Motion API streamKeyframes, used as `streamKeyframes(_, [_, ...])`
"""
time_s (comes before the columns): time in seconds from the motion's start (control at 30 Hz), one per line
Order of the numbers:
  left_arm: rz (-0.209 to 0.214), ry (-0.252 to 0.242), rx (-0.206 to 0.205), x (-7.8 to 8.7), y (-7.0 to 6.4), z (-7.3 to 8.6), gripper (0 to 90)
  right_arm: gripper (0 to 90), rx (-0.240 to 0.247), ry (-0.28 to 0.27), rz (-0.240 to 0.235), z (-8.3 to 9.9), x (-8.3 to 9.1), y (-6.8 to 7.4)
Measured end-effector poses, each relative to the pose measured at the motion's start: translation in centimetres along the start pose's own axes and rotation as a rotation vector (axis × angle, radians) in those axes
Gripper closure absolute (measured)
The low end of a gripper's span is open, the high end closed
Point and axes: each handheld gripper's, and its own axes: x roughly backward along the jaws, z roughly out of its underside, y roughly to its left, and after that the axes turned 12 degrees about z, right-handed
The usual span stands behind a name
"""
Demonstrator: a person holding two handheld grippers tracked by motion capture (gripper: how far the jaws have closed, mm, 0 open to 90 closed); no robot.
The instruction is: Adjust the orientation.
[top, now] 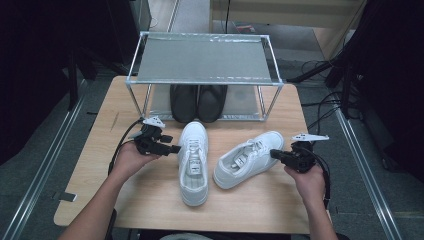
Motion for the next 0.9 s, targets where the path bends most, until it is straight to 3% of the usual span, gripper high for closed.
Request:
streamKeyframes(0.37, [-0.029,-0.013,0.014,1.1,-0.1,1.4,38.5,89.6,-0.001,0.005,-0.014,-1.2,-1.2,-0.2])
streamKeyframes(0.9, [-0.066,-0.045,0.052,2.8,-0.6,3.6,37.9,89.6,0.042,-0.002,-0.039,-3.0,-3.2,0.7])
